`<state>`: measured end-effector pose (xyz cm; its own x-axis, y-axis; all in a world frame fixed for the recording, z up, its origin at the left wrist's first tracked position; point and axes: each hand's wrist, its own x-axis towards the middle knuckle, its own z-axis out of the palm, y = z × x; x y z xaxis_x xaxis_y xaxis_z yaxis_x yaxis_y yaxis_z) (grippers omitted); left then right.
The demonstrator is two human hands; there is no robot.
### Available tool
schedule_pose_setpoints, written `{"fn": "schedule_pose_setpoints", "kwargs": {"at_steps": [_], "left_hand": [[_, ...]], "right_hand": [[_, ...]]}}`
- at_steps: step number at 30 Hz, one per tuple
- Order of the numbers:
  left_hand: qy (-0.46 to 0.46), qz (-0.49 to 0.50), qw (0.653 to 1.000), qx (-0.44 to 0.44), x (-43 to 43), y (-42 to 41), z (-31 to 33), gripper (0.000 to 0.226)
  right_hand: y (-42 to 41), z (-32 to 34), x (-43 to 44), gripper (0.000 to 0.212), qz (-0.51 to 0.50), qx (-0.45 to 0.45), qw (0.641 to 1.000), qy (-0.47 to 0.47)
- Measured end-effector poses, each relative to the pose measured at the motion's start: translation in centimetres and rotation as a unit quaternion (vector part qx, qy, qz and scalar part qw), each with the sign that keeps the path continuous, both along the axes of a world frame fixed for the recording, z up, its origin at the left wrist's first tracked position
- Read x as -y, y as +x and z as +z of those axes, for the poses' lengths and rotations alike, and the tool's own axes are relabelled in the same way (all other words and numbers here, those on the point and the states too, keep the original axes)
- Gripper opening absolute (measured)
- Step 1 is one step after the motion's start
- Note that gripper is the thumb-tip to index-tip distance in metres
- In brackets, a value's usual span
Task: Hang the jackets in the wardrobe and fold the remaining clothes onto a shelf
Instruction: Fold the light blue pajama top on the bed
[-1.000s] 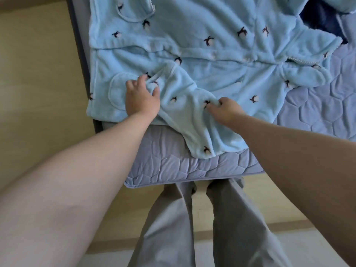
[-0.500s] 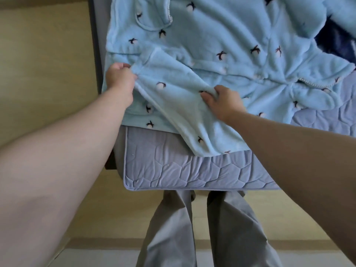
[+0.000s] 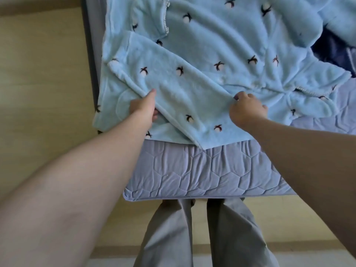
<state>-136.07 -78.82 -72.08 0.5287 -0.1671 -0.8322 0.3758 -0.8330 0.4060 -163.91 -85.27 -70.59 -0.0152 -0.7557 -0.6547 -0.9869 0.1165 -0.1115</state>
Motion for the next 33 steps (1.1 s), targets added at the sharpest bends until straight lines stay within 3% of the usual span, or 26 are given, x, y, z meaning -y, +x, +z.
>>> {"fn": "schedule_pose_setpoints", "kwargs": {"at_steps": [4,6,11,15,20,23,26,29,33], "left_hand": [[-0.004,0.022,0.995,-0.093,-3.6,-6.0,-1.0,0.032],[-0.014,-0.022,0.991,-0.128,-5.9,-9.0,-1.0,0.022],[-0.024,-0.127,0.975,-0.180,-10.7,-13.8,-0.7,0.028],[-0.060,-0.197,0.970,-0.128,-12.0,-15.8,-0.7,0.037],[-0.071,-0.155,0.982,-0.080,-10.7,-16.9,-1.3,0.019],[-0.043,-0.239,0.966,-0.095,-10.8,-17.8,-1.6,0.013],[-0.023,-0.286,0.957,-0.041,-10.4,-18.3,-2.1,0.005],[-0.001,-0.271,0.962,-0.014,-9.6,-18.6,-2.3,0.019],[0.042,-0.134,0.985,-0.100,-9.0,-18.9,-2.7,0.018]], "right_hand": [[-3.5,-0.4,-1.4,0.051,0.013,-0.062,0.998,0.019],[-5.0,-0.6,-2.2,0.053,-0.005,-0.093,0.996,0.008],[-8.6,-1.0,-3.7,0.063,-0.163,-0.119,0.978,0.054],[-10.9,-1.7,-4.4,0.064,-0.178,-0.078,0.979,0.066],[-13.1,-2.8,-4.1,0.043,-0.233,0.043,0.971,0.038],[-14.3,-3.0,-4.2,0.025,-0.270,0.108,0.956,0.032],[-15.2,-3.2,-4.0,0.020,-0.227,0.111,0.967,0.029],[-15.8,-3.3,-3.6,0.018,-0.183,0.104,0.977,0.019],[-16.1,-3.2,-3.7,0.009,-0.203,0.101,0.974,-0.001]]}}
